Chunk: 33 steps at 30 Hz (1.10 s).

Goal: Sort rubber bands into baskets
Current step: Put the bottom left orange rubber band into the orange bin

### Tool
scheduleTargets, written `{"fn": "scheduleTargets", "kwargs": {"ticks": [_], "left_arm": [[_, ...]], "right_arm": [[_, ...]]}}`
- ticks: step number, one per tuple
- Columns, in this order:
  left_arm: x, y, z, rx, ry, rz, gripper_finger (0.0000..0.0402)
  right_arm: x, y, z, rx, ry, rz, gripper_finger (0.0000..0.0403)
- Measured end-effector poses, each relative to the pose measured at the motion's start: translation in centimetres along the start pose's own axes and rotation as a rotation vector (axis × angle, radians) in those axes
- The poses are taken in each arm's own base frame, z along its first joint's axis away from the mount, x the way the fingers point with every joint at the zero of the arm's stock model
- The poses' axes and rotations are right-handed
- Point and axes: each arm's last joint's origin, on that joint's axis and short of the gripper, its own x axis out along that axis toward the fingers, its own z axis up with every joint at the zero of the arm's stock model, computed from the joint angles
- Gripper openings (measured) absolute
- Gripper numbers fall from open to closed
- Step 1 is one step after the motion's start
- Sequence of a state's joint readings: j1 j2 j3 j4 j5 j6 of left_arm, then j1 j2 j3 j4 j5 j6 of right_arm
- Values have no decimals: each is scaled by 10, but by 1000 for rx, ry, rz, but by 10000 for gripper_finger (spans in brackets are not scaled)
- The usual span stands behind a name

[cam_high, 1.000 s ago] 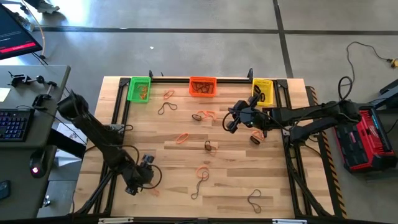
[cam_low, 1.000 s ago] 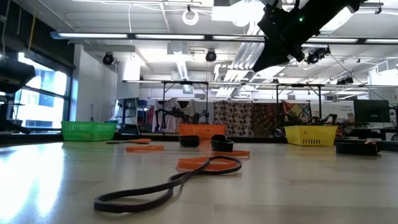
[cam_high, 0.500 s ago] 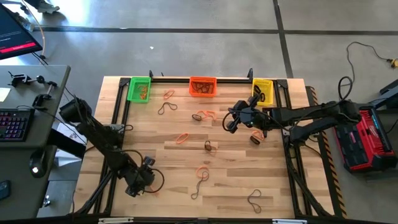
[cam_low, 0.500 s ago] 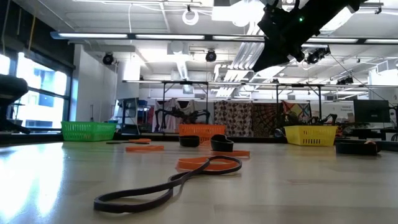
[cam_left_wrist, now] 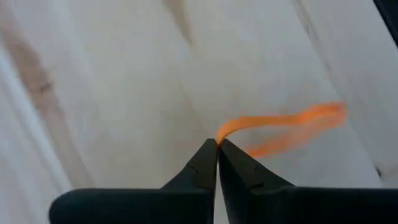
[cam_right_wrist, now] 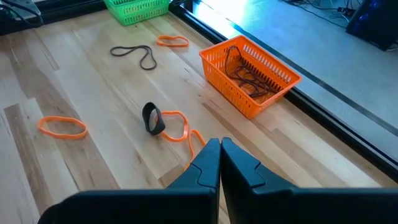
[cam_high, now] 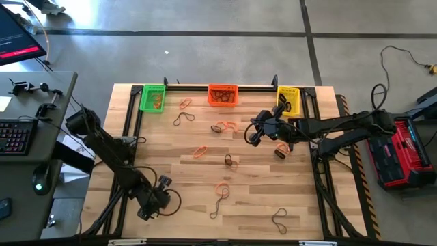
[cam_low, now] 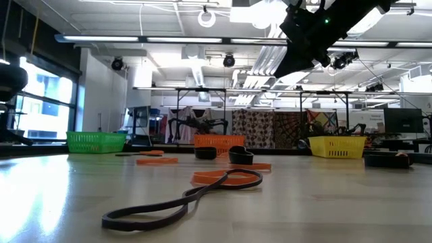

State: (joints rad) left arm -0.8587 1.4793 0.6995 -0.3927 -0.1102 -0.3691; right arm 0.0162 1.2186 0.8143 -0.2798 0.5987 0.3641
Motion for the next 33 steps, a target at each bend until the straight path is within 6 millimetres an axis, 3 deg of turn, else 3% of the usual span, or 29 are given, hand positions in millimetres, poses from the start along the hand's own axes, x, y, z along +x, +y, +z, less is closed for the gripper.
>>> {"fn": "scheduleTargets", "kwargs": {"ticks": [9, 24, 33], "left_arm": [[-35, 36, 8, -159, -80, 83, 1], [-87, 143, 13, -491, -321, 349, 0], [-136, 216, 21, -551, -389, 561, 0]], "right_arm": [[0, 0, 0, -5, 0, 0, 0], [0, 0, 0, -4, 0, 0, 0], [0, 0, 0, 1, 0, 0, 0]]}}
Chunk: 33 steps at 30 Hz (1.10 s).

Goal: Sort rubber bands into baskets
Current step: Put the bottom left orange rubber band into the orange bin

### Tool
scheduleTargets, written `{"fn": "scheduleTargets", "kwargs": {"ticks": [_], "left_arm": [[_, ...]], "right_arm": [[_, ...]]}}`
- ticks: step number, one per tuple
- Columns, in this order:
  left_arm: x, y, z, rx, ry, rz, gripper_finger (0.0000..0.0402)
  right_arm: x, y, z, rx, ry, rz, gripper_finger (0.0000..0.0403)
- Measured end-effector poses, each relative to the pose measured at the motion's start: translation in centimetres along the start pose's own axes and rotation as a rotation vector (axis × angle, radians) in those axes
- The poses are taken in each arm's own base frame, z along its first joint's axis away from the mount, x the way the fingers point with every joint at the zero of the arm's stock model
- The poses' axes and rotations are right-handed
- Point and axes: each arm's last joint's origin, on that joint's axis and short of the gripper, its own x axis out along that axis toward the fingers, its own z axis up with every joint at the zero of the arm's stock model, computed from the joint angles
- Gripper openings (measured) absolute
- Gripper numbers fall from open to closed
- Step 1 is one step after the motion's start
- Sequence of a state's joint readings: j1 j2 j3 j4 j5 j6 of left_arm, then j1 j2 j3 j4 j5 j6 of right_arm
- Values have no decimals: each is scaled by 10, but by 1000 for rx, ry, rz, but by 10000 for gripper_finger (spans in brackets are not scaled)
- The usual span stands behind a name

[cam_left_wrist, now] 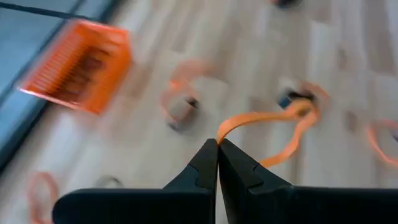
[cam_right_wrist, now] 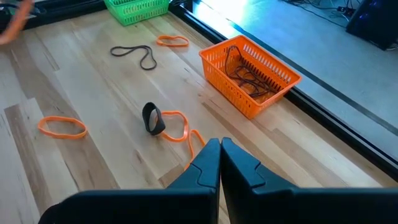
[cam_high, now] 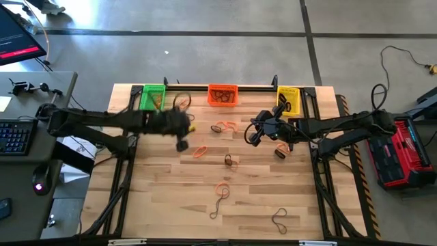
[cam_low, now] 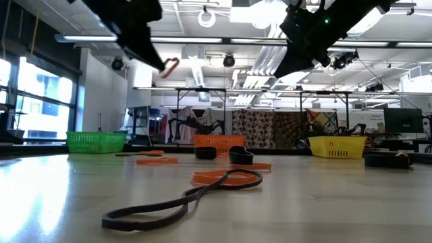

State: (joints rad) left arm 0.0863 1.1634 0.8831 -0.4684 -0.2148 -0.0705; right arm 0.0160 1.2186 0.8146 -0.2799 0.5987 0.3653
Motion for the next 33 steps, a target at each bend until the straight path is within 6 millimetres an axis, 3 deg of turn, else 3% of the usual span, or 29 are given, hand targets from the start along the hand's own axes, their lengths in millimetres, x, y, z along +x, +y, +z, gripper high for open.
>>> {"fn": "scheduleTargets", "kwargs": {"ticks": [6, 18, 33], "left_arm": [[14, 43, 29, -36, 4, 60, 0], [72, 105, 69, -16, 68, 66, 0], [146, 160, 58, -63, 194, 108, 0]], "right_arm": [[4, 2, -2, -13, 13, -6, 0], [24, 12, -15, -40, 80, -34, 0], [24, 12, -15, -40, 79, -35, 0]]}}
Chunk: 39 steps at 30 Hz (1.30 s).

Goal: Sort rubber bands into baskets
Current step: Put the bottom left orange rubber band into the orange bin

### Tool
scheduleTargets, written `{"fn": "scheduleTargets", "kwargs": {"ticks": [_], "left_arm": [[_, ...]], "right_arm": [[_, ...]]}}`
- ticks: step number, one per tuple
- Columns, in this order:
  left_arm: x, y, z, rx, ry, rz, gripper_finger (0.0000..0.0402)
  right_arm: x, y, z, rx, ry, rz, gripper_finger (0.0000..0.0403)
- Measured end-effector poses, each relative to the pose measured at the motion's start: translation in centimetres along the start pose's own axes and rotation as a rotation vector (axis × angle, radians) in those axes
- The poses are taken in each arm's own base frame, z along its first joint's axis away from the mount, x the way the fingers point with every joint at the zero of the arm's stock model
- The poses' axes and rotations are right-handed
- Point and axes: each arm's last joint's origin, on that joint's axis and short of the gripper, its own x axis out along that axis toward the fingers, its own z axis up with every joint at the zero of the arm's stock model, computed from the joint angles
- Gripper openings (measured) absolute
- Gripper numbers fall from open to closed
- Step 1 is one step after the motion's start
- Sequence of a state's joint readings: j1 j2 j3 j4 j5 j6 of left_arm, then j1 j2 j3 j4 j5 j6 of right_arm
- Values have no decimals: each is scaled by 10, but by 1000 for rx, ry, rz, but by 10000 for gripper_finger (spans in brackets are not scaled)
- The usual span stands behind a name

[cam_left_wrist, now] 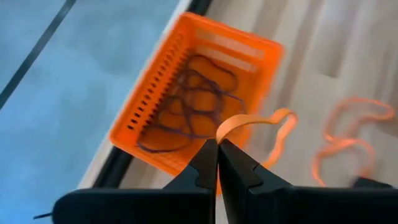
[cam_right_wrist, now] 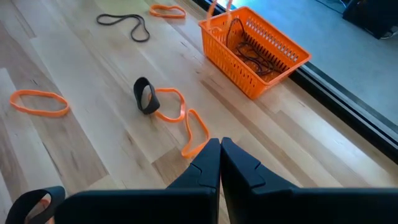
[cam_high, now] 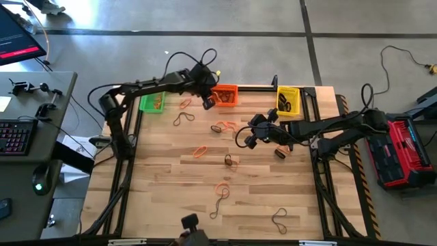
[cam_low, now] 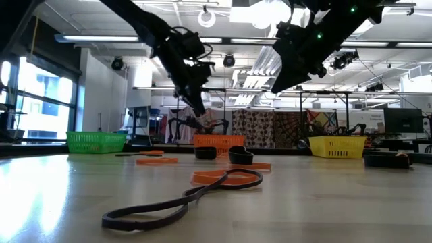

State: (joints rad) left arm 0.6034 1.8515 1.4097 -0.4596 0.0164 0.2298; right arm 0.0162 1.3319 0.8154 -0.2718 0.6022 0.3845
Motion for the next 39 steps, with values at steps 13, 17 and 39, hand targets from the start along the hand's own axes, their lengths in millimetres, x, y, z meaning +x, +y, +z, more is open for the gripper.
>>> {"fn": "scheduleTargets", "kwargs": {"ticks": [13, 17, 39], "left_arm": [[43, 18, 16, 24, -3, 13, 0], [48, 19, 18, 49, 1, 9, 0], [57, 19, 7, 105, 94, -30, 14]], "right_arm": [[1, -1, 0, 2, 1, -3, 0], [1, -1, 0, 5, 1, -3, 0], [1, -1, 1, 29, -6, -1, 0]]}}
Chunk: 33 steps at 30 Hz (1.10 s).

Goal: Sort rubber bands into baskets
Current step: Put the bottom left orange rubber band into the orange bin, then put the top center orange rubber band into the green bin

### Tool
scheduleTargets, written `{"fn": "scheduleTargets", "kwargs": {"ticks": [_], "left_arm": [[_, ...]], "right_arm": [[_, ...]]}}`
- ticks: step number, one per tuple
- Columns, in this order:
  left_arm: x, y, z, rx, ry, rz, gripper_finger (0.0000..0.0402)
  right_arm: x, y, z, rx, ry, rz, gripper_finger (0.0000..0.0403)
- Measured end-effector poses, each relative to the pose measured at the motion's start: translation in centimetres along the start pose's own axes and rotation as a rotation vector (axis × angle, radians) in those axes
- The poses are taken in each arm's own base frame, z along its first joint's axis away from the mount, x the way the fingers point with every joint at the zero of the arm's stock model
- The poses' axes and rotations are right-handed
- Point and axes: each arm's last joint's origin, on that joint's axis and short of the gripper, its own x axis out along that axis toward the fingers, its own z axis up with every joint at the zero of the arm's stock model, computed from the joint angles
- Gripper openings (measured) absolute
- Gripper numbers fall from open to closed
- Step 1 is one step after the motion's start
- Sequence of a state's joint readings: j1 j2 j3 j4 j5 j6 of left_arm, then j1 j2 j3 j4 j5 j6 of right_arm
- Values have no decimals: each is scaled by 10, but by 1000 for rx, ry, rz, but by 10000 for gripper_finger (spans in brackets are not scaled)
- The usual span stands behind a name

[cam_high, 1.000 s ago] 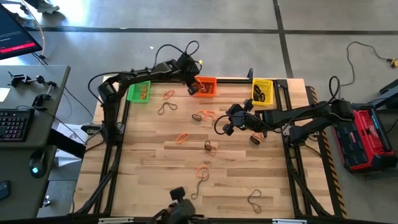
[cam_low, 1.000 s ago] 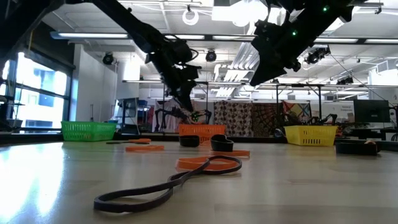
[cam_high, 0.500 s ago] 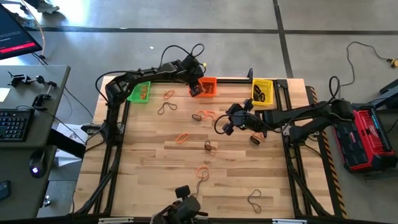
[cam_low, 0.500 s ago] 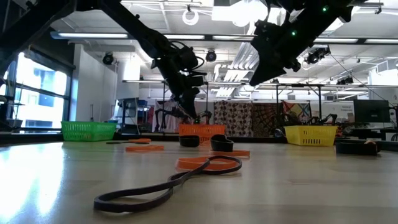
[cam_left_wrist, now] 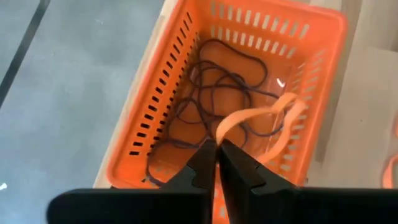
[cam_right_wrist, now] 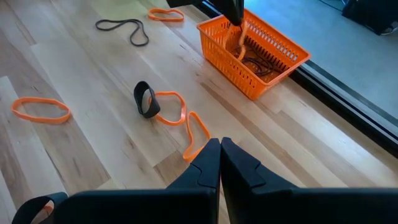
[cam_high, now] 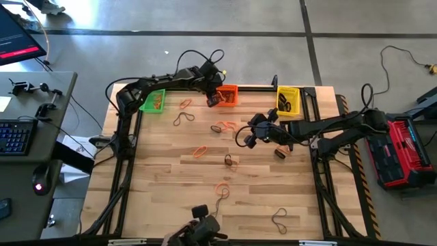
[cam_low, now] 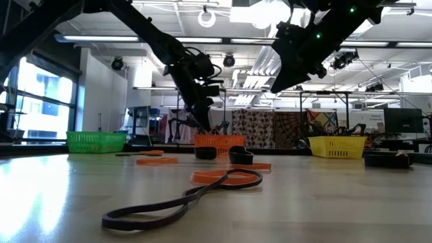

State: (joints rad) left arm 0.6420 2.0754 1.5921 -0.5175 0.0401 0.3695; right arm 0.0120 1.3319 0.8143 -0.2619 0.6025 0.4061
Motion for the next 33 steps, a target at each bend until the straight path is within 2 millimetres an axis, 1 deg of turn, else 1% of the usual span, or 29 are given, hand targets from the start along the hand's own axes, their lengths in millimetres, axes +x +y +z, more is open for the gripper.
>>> {"fn": "scheduleTargets", "kwargs": {"ticks": [8, 12, 16, 20, 27, 33], "left_arm": [[0, -4, 2, 20, -3, -2, 79], [-8, -7, 6, 47, -26, -4, 92], [-17, -11, 11, 54, -86, -59, 81], [-17, -19, 16, 49, -132, -124, 54], [-18, -33, 28, 83, -215, -125, 9], [-20, -37, 38, 75, -299, -109, 1]], "right_arm": [[0, 0, 0, -14, 0, 0, 0], [0, 0, 0, -14, 0, 0, 0], [0, 0, 0, -15, 2, 0, 0], [0, 0, 0, -16, 2, 0, 0], [0, 0, 0, -24, 2, 0, 0], [0, 0, 0, -34, 2, 0, 0]]}}
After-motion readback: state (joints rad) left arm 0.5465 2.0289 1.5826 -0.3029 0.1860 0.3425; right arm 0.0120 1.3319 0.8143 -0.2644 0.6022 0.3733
